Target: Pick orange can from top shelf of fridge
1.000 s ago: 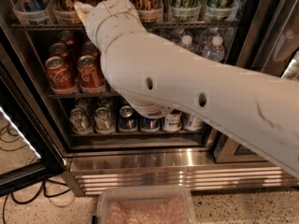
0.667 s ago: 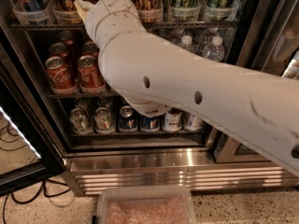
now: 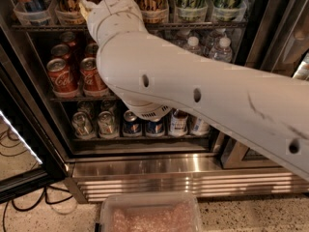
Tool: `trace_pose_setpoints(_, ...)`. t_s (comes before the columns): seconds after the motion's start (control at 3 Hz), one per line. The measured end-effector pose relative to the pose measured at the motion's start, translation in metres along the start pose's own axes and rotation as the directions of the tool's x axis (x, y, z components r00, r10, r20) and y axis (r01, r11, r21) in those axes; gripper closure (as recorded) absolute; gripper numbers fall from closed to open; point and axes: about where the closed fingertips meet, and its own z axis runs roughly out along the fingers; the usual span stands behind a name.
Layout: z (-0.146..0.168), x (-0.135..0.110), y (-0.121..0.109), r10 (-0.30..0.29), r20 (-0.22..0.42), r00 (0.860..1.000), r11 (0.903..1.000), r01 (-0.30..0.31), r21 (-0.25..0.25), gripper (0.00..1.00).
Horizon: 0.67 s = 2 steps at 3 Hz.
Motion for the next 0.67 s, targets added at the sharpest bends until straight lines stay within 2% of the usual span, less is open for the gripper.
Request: trace_pose_setpoints(0.67, 0.0057, 0.0008, 0.0035, 0.013, -0.016, 1.0, 0.9997, -0.013, 0.021, 0.42)
